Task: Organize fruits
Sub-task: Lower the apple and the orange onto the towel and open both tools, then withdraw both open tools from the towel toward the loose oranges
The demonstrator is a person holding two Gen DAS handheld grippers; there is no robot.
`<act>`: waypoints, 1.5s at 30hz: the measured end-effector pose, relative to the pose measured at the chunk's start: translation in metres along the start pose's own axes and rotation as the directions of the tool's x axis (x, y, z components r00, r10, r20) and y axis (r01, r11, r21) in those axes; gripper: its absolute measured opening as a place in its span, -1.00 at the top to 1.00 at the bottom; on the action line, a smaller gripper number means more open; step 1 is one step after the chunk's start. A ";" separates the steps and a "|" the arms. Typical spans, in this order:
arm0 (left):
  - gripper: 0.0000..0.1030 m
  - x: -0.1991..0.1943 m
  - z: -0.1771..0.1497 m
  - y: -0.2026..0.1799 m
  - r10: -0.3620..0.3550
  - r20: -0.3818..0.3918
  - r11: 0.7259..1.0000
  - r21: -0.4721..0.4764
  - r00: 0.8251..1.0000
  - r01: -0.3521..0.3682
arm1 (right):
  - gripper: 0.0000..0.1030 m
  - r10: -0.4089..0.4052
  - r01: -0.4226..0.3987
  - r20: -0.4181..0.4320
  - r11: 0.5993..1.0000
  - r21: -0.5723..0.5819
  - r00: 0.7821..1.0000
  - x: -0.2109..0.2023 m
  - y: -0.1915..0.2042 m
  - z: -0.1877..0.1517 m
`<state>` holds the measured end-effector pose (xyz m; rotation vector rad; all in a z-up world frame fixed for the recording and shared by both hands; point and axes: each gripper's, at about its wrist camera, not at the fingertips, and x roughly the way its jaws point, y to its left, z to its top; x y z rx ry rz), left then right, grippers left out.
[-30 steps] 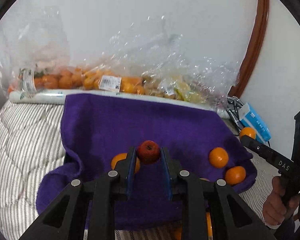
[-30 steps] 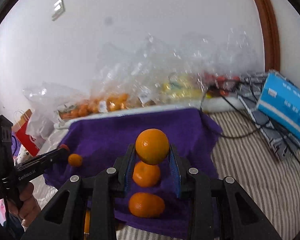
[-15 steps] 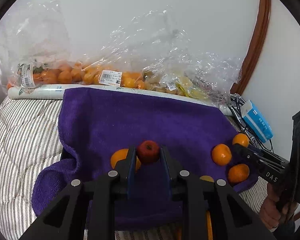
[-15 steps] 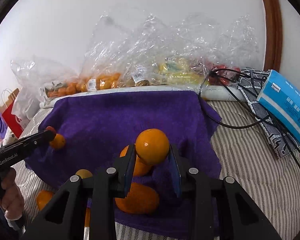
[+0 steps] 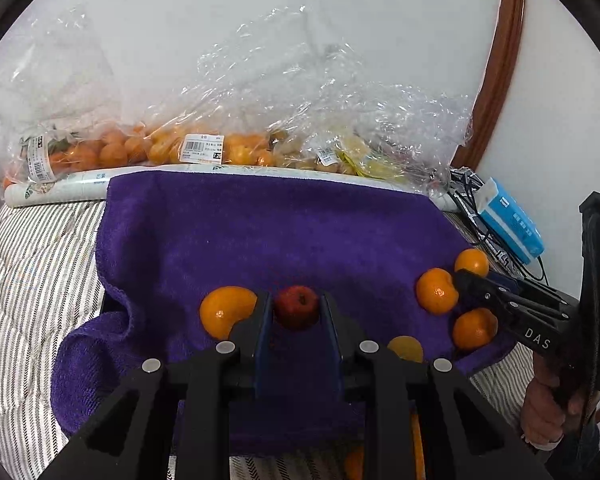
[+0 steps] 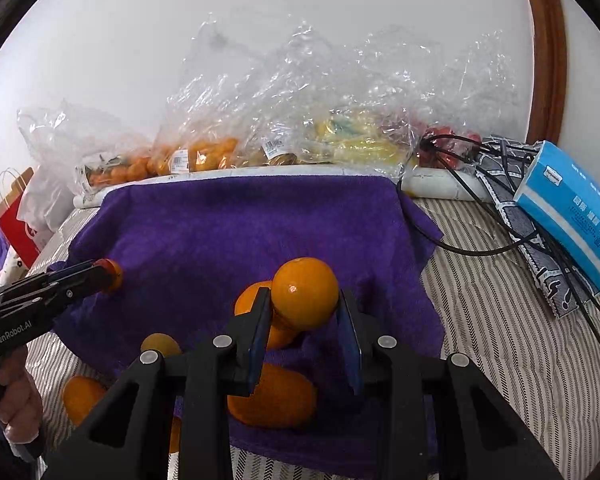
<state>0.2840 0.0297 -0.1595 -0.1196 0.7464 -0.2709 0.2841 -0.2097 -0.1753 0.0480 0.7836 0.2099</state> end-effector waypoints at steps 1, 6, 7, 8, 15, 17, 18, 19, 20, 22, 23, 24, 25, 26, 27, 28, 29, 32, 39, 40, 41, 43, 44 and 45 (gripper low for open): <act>0.54 0.000 0.000 0.000 0.001 -0.002 1.000 0.001 1.000 -0.001 | 0.36 0.000 0.000 0.000 1.000 0.000 1.000 0.000 0.000 0.000; 0.54 0.003 0.000 0.001 0.010 -0.014 1.000 -0.002 1.000 -0.010 | 0.21 -0.004 0.004 0.005 1.000 -0.010 1.000 -0.004 0.001 0.001; 0.54 0.003 0.000 0.002 0.011 -0.016 1.000 -0.004 1.000 -0.011 | 0.20 -0.005 0.005 0.009 1.000 -0.012 1.000 -0.005 0.002 0.001; 0.54 0.004 0.000 0.002 0.013 -0.018 1.000 -0.005 1.000 -0.013 | 0.19 -0.002 0.003 0.016 1.000 -0.019 1.000 -0.008 0.004 0.001; 0.31 0.003 0.001 0.002 0.003 -0.021 1.000 -0.013 1.000 -0.004 | -0.17 -0.021 0.024 0.078 0.999 -0.046 0.997 -0.022 0.011 0.000; 0.24 0.002 0.001 0.002 -0.003 -0.015 1.000 -0.016 1.000 0.002 | -0.21 -0.031 0.036 0.091 0.998 -0.057 0.995 -0.025 0.013 0.000; 0.21 0.001 0.001 0.002 -0.005 -0.013 1.000 -0.016 1.000 0.004 | -0.23 -0.036 0.042 0.097 0.997 -0.064 0.995 -0.026 0.014 0.000; 0.17 0.001 0.001 0.002 -0.006 -0.012 1.000 -0.017 1.000 0.005 | -0.24 -0.038 0.045 0.101 0.997 -0.070 0.994 -0.027 0.015 0.000; 0.16 0.000 0.001 0.002 -0.007 -0.011 1.000 -0.018 1.000 0.007 | -0.25 -0.038 0.046 0.102 0.996 -0.076 0.994 -0.027 0.017 -0.001; 0.11 -0.001 0.001 0.001 -0.011 -0.007 1.000 -0.019 1.000 0.011 | -0.25 -0.038 0.047 0.102 0.995 -0.087 0.994 -0.028 0.021 -0.002; 0.09 -0.002 0.001 0.002 -0.010 -0.004 1.000 -0.020 1.000 0.010 | -0.25 -0.037 0.046 0.103 0.995 -0.092 0.994 -0.029 0.023 -0.002; 0.05 -0.002 0.002 0.002 -0.009 -0.003 1.000 -0.022 1.000 0.009 | -0.25 -0.033 0.043 0.103 0.995 -0.095 0.994 -0.029 0.024 -0.003; 0.01 -0.003 0.002 0.002 -0.009 0.000 1.000 -0.025 1.000 0.009 | -0.25 -0.026 0.037 0.105 0.994 -0.099 0.994 -0.031 0.026 -0.003; -0.02 -0.004 0.003 0.003 -0.010 0.004 0.999 -0.030 1.000 0.010 | -0.25 -0.018 0.029 0.111 0.994 -0.101 0.994 -0.033 0.027 -0.003; -0.07 -0.005 0.003 0.004 -0.011 0.006 0.999 -0.034 1.000 0.011 | -0.25 -0.012 0.024 0.118 0.995 -0.100 0.993 -0.035 0.028 -0.003; -0.14 -0.007 0.004 0.005 -0.012 0.013 0.999 -0.041 1.000 0.013 | -0.25 -0.002 0.014 0.125 0.995 -0.097 0.992 -0.038 0.028 -0.002; -0.16 -0.008 0.004 0.006 -0.009 0.020 0.999 -0.046 1.000 0.010 | -0.25 0.012 0.000 0.134 0.996 -0.090 0.991 -0.042 0.029 -0.001; -0.18 -0.012 0.006 0.010 0.014 0.038 0.997 -0.072 0.999 -0.011 | -0.25 0.031 -0.021 0.145 0.997 -0.070 0.989 -0.052 0.030 0.001; -0.27 -0.021 0.010 0.016 0.014 0.073 0.994 -0.105 0.997 -0.006 | -0.25 -0.017 0.024 0.122 0.998 -0.056 0.992 -0.071 0.037 -0.003; -0.28 -0.022 0.010 0.015 0.021 0.077 0.994 -0.105 0.997 -0.013 | -0.25 -0.020 0.025 0.108 0.998 -0.051 0.994 -0.072 0.037 -0.004; -0.28 -0.024 0.011 0.014 0.028 0.083 0.994 -0.103 0.996 -0.019 | -0.25 -0.024 0.028 0.082 0.999 -0.046 0.996 -0.072 0.038 -0.006; -0.28 -0.026 0.011 0.014 0.032 0.091 0.995 -0.102 0.995 -0.023 | -0.25 -0.017 0.019 0.055 0.999 -0.032 0.998 -0.074 0.039 -0.010; -0.28 -0.027 0.011 0.014 0.033 0.091 0.995 -0.100 0.995 -0.024 | -0.25 0.001 0.001 0.049 1.000 -0.021 0.999 -0.077 0.040 -0.014; -0.28 -0.028 0.011 0.013 0.034 0.091 0.995 -0.098 0.995 -0.025 | -0.25 0.008 -0.007 0.045 1.000 -0.019 0.999 -0.079 0.041 -0.018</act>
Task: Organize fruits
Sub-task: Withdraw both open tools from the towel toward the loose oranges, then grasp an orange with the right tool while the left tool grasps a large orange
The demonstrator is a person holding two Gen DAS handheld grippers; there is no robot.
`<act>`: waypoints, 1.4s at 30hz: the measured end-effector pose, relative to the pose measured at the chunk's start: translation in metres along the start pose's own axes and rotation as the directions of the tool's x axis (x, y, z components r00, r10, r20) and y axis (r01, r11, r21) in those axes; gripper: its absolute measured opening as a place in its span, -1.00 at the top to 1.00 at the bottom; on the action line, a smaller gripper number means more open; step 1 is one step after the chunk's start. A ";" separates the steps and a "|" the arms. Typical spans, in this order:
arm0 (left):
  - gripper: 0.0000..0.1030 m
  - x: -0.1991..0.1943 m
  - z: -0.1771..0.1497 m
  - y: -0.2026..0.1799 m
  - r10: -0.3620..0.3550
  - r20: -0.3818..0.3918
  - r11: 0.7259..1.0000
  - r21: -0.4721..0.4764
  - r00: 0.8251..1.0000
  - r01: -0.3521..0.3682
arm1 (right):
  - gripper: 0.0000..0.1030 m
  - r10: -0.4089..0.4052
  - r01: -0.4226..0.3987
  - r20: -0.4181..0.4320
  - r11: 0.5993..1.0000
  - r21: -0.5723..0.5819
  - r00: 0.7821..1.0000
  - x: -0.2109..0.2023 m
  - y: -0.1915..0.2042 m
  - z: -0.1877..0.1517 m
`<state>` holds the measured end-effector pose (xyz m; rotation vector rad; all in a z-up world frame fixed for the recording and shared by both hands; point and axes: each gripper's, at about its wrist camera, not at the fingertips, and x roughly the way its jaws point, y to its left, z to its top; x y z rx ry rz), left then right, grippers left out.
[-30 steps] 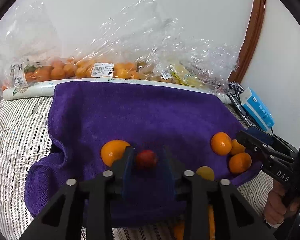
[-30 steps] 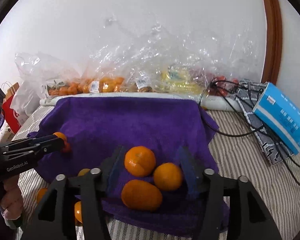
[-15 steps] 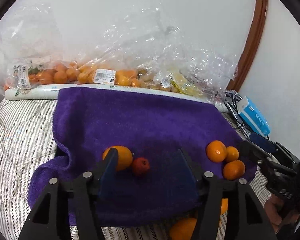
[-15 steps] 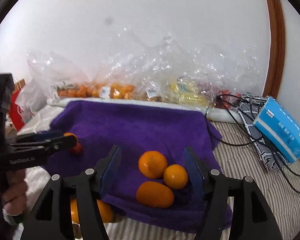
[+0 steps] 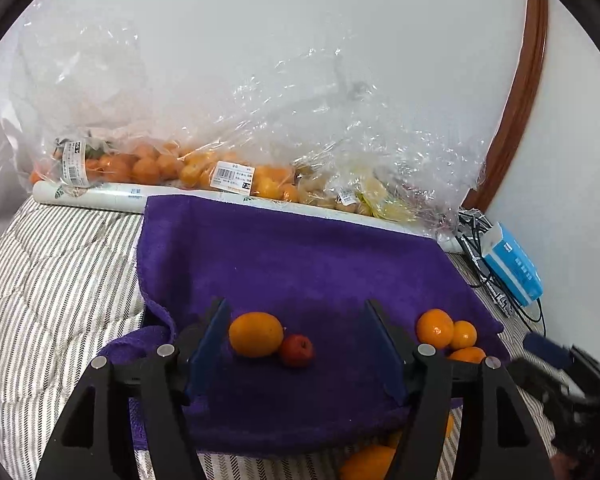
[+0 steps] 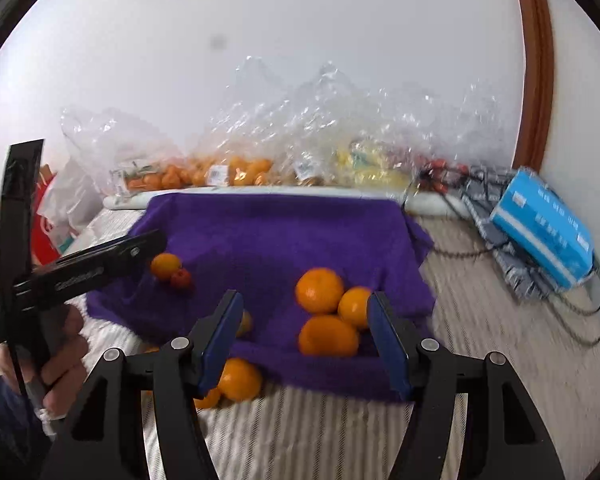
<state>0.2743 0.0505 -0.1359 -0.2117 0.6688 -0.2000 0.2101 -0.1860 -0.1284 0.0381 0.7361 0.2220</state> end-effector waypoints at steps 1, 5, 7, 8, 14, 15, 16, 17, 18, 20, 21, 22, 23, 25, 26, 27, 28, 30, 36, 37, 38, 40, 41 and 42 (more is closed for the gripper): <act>-0.28 -0.001 0.000 0.000 0.003 0.001 1.000 0.003 1.000 -0.003 | -0.25 0.003 -0.003 -0.006 1.000 0.001 1.000 -0.002 0.002 -0.004; -0.28 -0.012 0.002 0.000 0.048 0.029 0.999 0.020 0.998 -0.048 | -0.25 0.040 -0.038 -0.055 0.999 0.032 0.998 -0.002 0.008 -0.024; -0.28 -0.019 0.003 0.003 0.072 0.032 0.997 0.018 0.997 -0.072 | -0.22 0.044 -0.041 -0.073 0.998 0.044 0.996 0.000 0.011 -0.033; -0.28 -0.024 0.001 0.006 0.072 0.027 0.997 0.009 0.997 -0.072 | -0.15 0.045 -0.042 -0.077 0.998 0.046 0.996 0.001 0.012 -0.035; -0.28 -0.052 -0.019 0.031 0.088 0.010 0.996 -0.015 0.996 -0.087 | 0.23 0.044 -0.040 -0.106 0.998 0.042 0.993 0.015 0.021 -0.040; -0.28 -0.058 -0.023 0.035 0.091 0.014 0.996 -0.020 0.996 -0.091 | 0.26 0.045 -0.040 -0.114 0.998 0.044 0.992 0.018 0.022 -0.041; -0.28 -0.062 -0.027 0.039 0.094 0.015 0.995 -0.026 0.995 -0.093 | 0.30 0.046 -0.041 -0.125 0.998 0.045 0.991 0.022 0.023 -0.042; -0.28 -0.066 -0.031 0.044 0.096 0.009 0.995 -0.035 0.995 -0.096 | 0.33 0.047 -0.042 -0.131 0.998 0.043 0.990 0.025 0.024 -0.042; -0.28 -0.068 -0.035 0.048 0.095 0.002 0.994 -0.044 0.995 -0.095 | 0.34 0.047 -0.042 -0.139 0.998 0.039 0.989 0.028 0.026 -0.044; -0.28 -0.070 -0.041 0.054 0.092 -0.011 0.994 -0.063 0.996 -0.092 | 0.34 0.043 -0.040 -0.149 0.999 0.026 0.988 0.032 0.029 -0.045; -0.28 -0.070 -0.043 0.056 0.092 -0.018 0.993 -0.070 0.996 -0.093 | 0.34 0.041 -0.038 -0.149 0.999 0.020 0.988 0.033 0.030 -0.045; -0.28 -0.071 -0.045 0.059 0.089 -0.026 0.993 -0.077 0.996 -0.090 | 0.34 0.032 -0.031 -0.150 0.999 0.011 0.988 0.034 0.032 -0.044; -0.28 -0.072 -0.046 0.060 0.081 -0.031 0.993 -0.081 0.996 -0.083 | 0.32 0.025 -0.025 -0.150 1.000 0.001 0.988 0.034 0.033 -0.044; -0.28 -0.072 -0.048 0.061 0.079 -0.032 0.993 -0.083 0.996 -0.082 | 0.30 0.013 -0.016 -0.154 1.000 -0.018 0.988 0.035 0.036 -0.044; -0.28 -0.071 -0.049 0.061 0.082 -0.036 0.993 -0.083 0.996 -0.085 | 0.30 0.007 -0.011 -0.154 1.000 -0.027 0.988 0.036 0.038 -0.044; -0.28 -0.071 -0.051 0.061 0.083 -0.040 0.993 -0.082 0.996 -0.086 | 0.30 -0.001 -0.004 -0.153 1.000 -0.031 0.988 0.037 0.038 -0.043; -0.28 -0.070 -0.051 0.061 0.082 -0.043 0.993 -0.081 0.996 -0.086 | 0.30 -0.010 0.005 -0.155 0.999 -0.033 0.988 0.040 0.038 -0.043; -0.28 -0.070 -0.053 0.060 0.081 -0.045 0.993 -0.078 0.996 -0.085 | 0.30 -0.027 0.021 -0.181 0.999 -0.035 0.983 0.048 0.039 -0.045; -0.28 -0.068 -0.059 0.056 0.082 -0.057 0.995 -0.057 0.995 -0.086 | 0.39 -0.025 0.025 -0.188 1.000 -0.003 0.982 0.051 0.032 -0.047; -0.28 -0.067 -0.060 0.055 0.078 -0.062 0.995 -0.053 0.995 -0.082 | 0.39 -0.030 0.030 -0.172 1.000 -0.004 0.985 0.047 0.030 -0.047; -0.28 -0.066 -0.062 0.053 0.068 -0.068 0.996 -0.047 0.995 -0.071 | 0.39 -0.036 0.035 -0.157 0.999 -0.007 0.987 0.042 0.027 -0.047; -0.27 -0.065 -0.065 0.047 0.041 -0.083 0.998 -0.033 0.996 -0.044 | 0.39 -0.035 0.035 -0.140 0.999 -0.006 0.989 0.033 0.021 -0.047; -0.27 -0.065 -0.067 0.043 0.028 -0.089 0.999 -0.029 0.996 -0.031 | 0.39 -0.033 0.033 -0.136 0.999 -0.002 0.990 0.030 0.017 -0.047; -0.27 -0.065 -0.069 0.040 0.015 -0.096 1.000 -0.026 0.995 -0.017 | 0.39 -0.034 0.034 -0.131 0.999 0.003 0.991 0.025 0.012 -0.047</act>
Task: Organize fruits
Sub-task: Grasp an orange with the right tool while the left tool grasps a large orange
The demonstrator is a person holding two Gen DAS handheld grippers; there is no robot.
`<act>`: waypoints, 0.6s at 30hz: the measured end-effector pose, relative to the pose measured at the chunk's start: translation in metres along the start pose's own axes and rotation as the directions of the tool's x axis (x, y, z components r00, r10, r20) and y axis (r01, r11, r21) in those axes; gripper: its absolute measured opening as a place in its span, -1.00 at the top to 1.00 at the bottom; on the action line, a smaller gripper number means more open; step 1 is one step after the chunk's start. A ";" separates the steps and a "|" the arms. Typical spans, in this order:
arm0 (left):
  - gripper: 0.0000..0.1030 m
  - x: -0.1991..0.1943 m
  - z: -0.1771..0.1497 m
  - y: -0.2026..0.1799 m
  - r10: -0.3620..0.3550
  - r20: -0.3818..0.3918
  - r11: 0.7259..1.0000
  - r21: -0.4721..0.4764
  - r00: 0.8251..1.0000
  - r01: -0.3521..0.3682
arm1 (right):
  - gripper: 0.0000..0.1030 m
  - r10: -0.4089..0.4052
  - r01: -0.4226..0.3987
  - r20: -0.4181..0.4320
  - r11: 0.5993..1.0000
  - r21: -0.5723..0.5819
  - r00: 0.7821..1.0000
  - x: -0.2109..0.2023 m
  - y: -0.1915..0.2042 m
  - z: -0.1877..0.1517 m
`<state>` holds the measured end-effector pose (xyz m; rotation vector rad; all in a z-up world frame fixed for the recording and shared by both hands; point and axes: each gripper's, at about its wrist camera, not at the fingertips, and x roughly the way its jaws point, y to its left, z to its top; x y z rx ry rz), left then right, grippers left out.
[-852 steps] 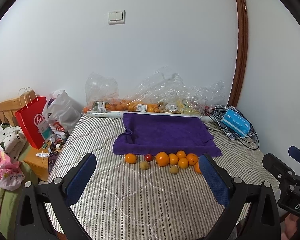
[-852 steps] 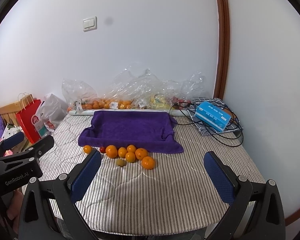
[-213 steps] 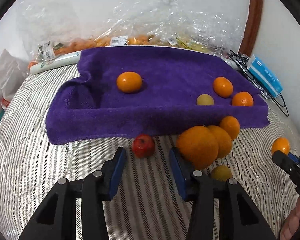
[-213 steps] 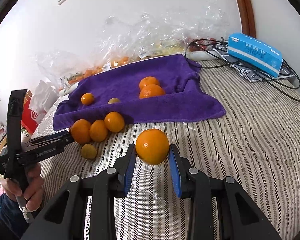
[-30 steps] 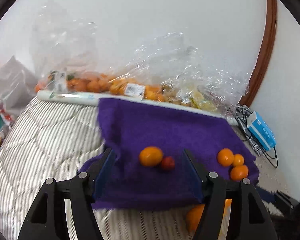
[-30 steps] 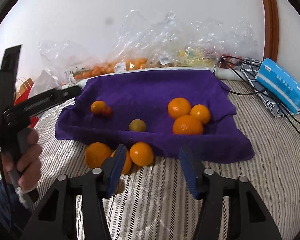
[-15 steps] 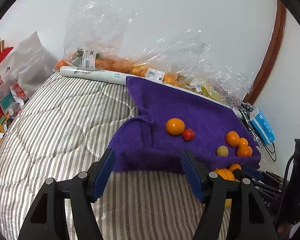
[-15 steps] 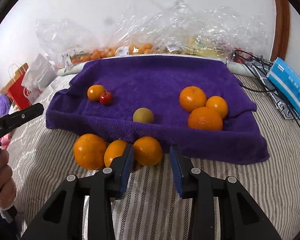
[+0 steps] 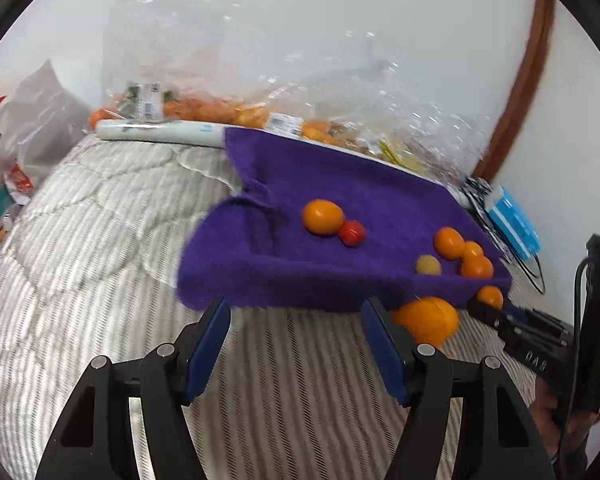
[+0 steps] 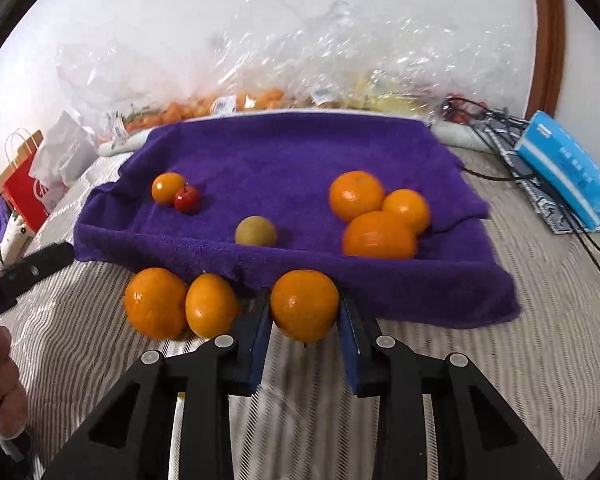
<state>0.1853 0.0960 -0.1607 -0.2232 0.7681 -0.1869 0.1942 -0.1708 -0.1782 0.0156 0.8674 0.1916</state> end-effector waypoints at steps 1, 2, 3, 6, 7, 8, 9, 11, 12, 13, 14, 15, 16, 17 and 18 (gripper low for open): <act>-0.27 0.001 -0.002 -0.004 -0.015 -0.008 1.000 0.004 1.000 0.015 | 0.39 -0.003 0.003 0.005 1.000 0.004 1.000 -0.004 -0.004 -0.001; -0.27 0.002 -0.004 -0.009 -0.028 -0.018 1.000 0.006 0.999 0.028 | 0.39 -0.009 0.009 0.012 1.000 0.008 1.000 -0.009 -0.011 -0.004; -0.27 0.004 -0.006 -0.014 -0.042 -0.026 0.999 0.006 0.999 0.042 | 0.39 -0.015 0.015 0.015 1.000 0.011 1.000 -0.012 -0.014 -0.005; -0.26 0.008 -0.008 -0.026 -0.090 -0.045 0.996 -0.001 0.995 0.090 | 0.38 -0.047 0.047 0.018 0.999 0.015 0.999 -0.021 -0.029 -0.014; -0.26 0.009 -0.009 -0.030 -0.115 -0.049 0.993 -0.007 0.992 0.115 | 0.38 -0.052 0.052 0.018 0.999 0.017 0.998 -0.023 -0.034 -0.018; -0.26 0.011 -0.009 -0.034 -0.142 -0.055 0.990 -0.017 0.988 0.142 | 0.38 -0.049 0.049 0.015 0.999 0.020 0.999 -0.025 -0.038 -0.021; -0.26 0.012 -0.010 -0.036 -0.152 -0.059 0.988 -0.022 0.987 0.151 | 0.38 -0.046 0.046 0.013 0.999 0.021 0.999 -0.027 -0.040 -0.024; -0.25 0.019 -0.011 -0.042 -0.172 -0.075 0.985 -0.040 0.982 0.169 | 0.38 -0.057 0.056 0.012 0.998 0.013 0.998 -0.029 -0.043 -0.032; -0.25 0.022 -0.012 -0.045 -0.176 -0.080 0.984 -0.046 0.981 0.173 | 0.38 -0.068 0.068 0.012 0.998 0.000 0.998 -0.030 -0.042 -0.035; -0.25 0.024 -0.012 -0.046 -0.175 -0.085 0.984 -0.050 0.981 0.171 | 0.38 -0.059 0.059 0.005 0.998 -0.004 0.998 -0.030 -0.043 -0.037; -0.25 0.028 -0.013 -0.049 -0.174 -0.093 0.984 -0.054 0.980 0.170 | 0.38 -0.042 0.042 0.012 0.999 -0.003 0.999 -0.033 -0.043 -0.038; -0.25 0.032 -0.014 -0.052 -0.175 -0.099 0.984 -0.057 0.980 0.170 | 0.38 -0.042 0.042 0.012 0.999 -0.003 0.999 -0.033 -0.043 -0.038; -0.25 0.035 -0.014 -0.054 -0.174 -0.107 0.984 -0.060 0.979 0.168 | 0.38 -0.032 0.032 0.023 0.999 -0.003 0.999 -0.035 -0.044 -0.039; -0.25 0.038 -0.015 -0.055 -0.177 -0.114 0.983 -0.066 0.978 0.170 | 0.38 -0.013 0.013 0.029 1.000 0.000 0.999 -0.036 -0.045 -0.039; -0.25 0.041 -0.014 -0.056 -0.181 -0.119 0.982 -0.071 0.976 0.174 | 0.38 -0.007 0.007 0.024 1.000 0.002 1.000 -0.033 -0.044 -0.038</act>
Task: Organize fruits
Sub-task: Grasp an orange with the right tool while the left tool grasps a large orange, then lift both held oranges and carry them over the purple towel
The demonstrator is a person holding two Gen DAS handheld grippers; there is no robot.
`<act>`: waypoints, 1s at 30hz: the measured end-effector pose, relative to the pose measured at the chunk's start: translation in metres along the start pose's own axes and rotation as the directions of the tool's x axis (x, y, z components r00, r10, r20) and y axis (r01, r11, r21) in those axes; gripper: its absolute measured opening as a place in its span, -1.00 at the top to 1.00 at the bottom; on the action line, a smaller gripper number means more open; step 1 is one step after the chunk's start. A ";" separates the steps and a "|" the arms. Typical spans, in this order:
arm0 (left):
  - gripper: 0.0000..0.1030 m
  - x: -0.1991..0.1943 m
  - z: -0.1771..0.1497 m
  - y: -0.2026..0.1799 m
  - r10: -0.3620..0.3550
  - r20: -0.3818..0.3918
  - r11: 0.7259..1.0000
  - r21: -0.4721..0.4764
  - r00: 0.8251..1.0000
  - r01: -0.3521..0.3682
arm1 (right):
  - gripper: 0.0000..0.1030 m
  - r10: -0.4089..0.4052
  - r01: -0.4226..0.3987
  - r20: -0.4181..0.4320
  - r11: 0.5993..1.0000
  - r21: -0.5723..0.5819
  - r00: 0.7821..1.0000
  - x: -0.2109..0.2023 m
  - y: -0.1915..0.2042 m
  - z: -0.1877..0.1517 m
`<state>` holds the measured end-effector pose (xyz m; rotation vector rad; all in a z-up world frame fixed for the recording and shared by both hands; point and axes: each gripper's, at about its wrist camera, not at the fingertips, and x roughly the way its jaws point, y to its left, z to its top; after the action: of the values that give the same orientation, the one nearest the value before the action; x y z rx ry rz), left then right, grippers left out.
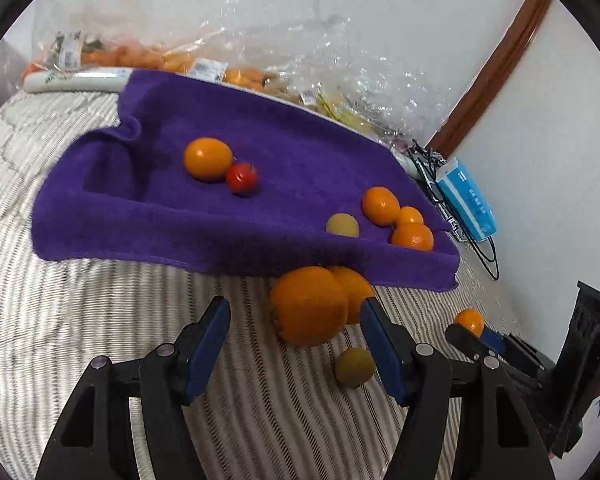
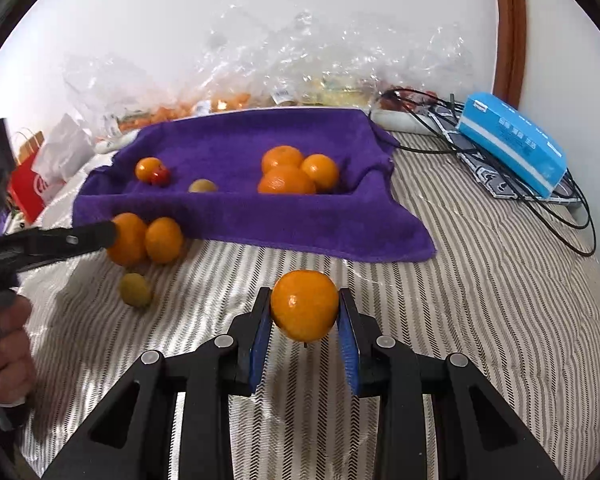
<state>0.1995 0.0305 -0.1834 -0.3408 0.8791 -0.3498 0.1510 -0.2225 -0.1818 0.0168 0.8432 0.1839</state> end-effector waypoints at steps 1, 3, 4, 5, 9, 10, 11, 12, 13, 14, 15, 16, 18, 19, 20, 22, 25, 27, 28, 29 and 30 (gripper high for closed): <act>-0.23 0.004 0.001 -0.001 -0.008 -0.006 1.000 -0.010 1.000 0.008 | 0.38 0.007 -0.007 -0.004 1.000 0.004 1.000 0.001 -0.001 0.000; -0.14 0.010 0.002 -0.002 -0.008 -0.005 1.000 -0.028 1.000 0.008 | 0.38 0.020 -0.020 -0.007 1.000 0.010 1.000 0.002 -0.002 0.000; 0.02 0.012 0.003 -0.004 0.003 -0.003 1.000 -0.027 1.000 -0.003 | 0.38 0.025 -0.025 -0.006 1.000 0.012 1.000 0.001 -0.002 -0.001; 0.07 0.014 0.002 -0.006 0.012 -0.002 1.000 -0.019 1.000 -0.012 | 0.38 0.036 -0.036 -0.006 0.999 0.017 0.999 0.001 -0.003 -0.001; 0.22 0.012 0.000 -0.010 0.025 0.005 1.000 0.014 1.000 -0.025 | 0.38 0.027 -0.027 -0.010 0.999 0.036 1.000 0.002 -0.006 -0.001; 0.22 0.011 -0.001 -0.011 0.033 0.006 0.999 0.020 0.999 -0.033 | 0.38 0.027 -0.027 -0.008 0.999 0.040 1.000 0.001 -0.006 -0.001; 0.22 0.008 -0.002 -0.011 0.046 0.011 0.999 0.023 0.999 -0.047 | 0.38 0.033 -0.033 -0.004 0.999 0.044 0.999 0.001 -0.007 -0.001; 0.22 0.005 -0.003 -0.010 0.067 0.017 0.997 0.025 0.998 -0.067 | 0.38 0.034 -0.034 -0.003 0.998 0.046 0.999 0.000 -0.007 -0.001; 0.22 0.002 -0.004 -0.009 0.099 0.016 0.995 0.026 0.995 -0.099 | 0.38 0.033 -0.033 -0.003 0.998 0.049 0.999 0.001 -0.008 -0.001; 0.22 -0.002 -0.005 -0.007 0.124 0.016 0.992 0.025 0.992 -0.124 | 0.38 0.033 -0.032 -0.004 0.998 0.051 0.999 0.001 -0.008 -0.001; 0.21 -0.005 -0.006 -0.005 0.137 0.018 0.990 0.023 0.990 -0.137 | 0.38 0.035 -0.035 -0.004 0.998 0.053 0.999 0.001 -0.009 -0.001; 0.20 -0.007 -0.007 -0.003 0.151 0.015 0.988 0.022 0.988 -0.151 | 0.38 0.039 -0.039 -0.003 0.998 0.053 0.999 0.001 -0.009 -0.001; 0.20 -0.007 -0.007 -0.001 0.183 0.005 0.983 0.028 0.983 -0.183 | 0.38 0.044 -0.044 -0.005 0.998 0.052 0.999 0.001 -0.008 -0.001; 0.21 -0.003 -0.007 -0.002 0.204 -0.001 0.978 0.038 0.979 -0.203 | 0.38 0.044 -0.044 -0.006 0.998 0.051 0.999 0.001 -0.008 -0.001; 0.21 -0.001 -0.008 -0.004 0.216 0.004 0.975 0.050 0.976 -0.216 | 0.38 0.042 -0.042 -0.009 0.998 0.050 0.999 0.002 -0.007 -0.001; 0.22 0.003 -0.011 -0.013 0.268 0.037 0.958 0.100 0.963 -0.271 | 0.38 0.040 -0.039 -0.011 0.998 0.052 0.999 0.002 -0.008 -0.001; 0.22 0.003 -0.012 -0.015 0.244 0.032 0.962 0.116 0.969 -0.246 | 0.38 0.030 -0.030 -0.009 0.998 0.060 0.999 0.001 -0.009 -0.001; 0.22 0.001 -0.011 -0.012 0.225 0.034 0.969 0.092 0.974 -0.227 | 0.38 0.031 -0.030 -0.010 0.997 0.076 0.999 0.002 -0.011 -0.001; 0.22 0.000 -0.011 -0.009 0.210 0.036 0.974 0.078 0.977 -0.213 | 0.38 0.035 -0.034 -0.010 0.996 0.086 0.999 0.002 -0.012 -0.001; 0.22 -0.001 -0.010 -0.007 0.201 0.037 0.977 0.067 0.979 -0.203 | 0.38 0.043 -0.041 -0.011 0.994 0.097 0.999 0.003 -0.014 -0.001; 0.22 -0.001 -0.011 -0.007 0.194 0.039 0.979 0.059 0.980 -0.197 | 0.38 0.053 -0.052 -0.012 0.992 0.113 0.999 0.004 -0.016 -0.001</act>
<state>0.1890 0.0233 -0.1862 -0.1995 0.8591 -0.1884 0.1548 -0.2373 -0.1869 0.1435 0.8676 0.1859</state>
